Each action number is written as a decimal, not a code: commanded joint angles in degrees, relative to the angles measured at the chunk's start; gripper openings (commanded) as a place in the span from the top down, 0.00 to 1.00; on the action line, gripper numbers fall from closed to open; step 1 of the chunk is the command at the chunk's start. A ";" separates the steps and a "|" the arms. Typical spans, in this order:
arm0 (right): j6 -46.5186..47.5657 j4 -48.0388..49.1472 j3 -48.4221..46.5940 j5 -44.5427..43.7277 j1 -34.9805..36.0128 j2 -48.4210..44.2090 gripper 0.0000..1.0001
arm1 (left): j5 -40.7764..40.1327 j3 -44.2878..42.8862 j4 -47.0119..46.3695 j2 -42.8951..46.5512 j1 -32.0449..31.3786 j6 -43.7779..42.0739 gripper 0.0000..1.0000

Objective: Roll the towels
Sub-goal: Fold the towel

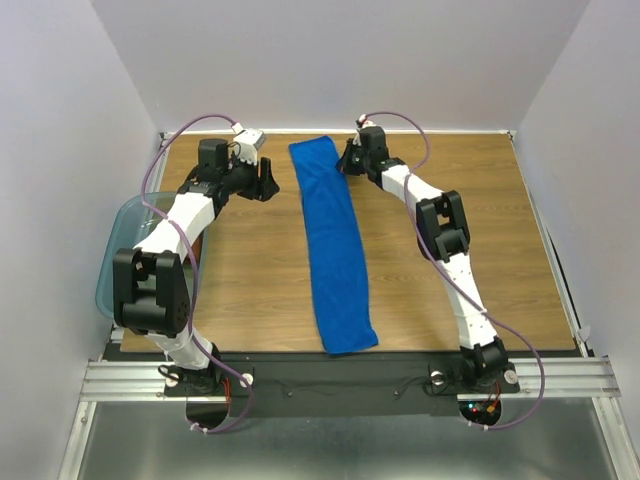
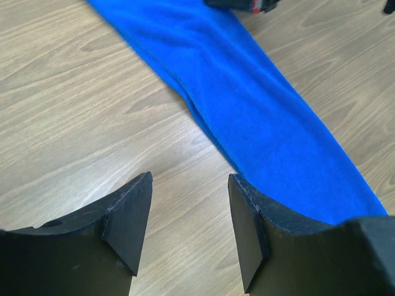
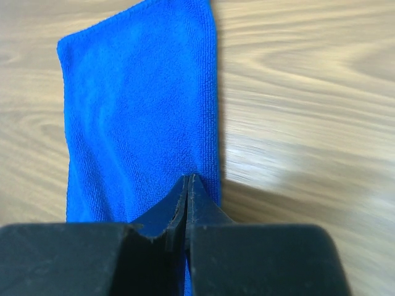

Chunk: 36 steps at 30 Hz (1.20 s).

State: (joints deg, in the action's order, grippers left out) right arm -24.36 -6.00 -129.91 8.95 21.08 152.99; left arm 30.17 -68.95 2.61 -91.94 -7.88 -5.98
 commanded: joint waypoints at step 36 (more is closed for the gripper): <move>12.31 -10.87 61.79 37.11 -1.66 -49.62 0.53 | -7.14 33.17 19.20 28.49 -53.01 -65.82 0.34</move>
State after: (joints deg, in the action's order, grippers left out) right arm -15.73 -15.59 -67.55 44.73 19.90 106.41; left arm 24.97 -36.42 24.27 -62.26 -57.01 -69.04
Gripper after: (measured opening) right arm 0.437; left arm 0.661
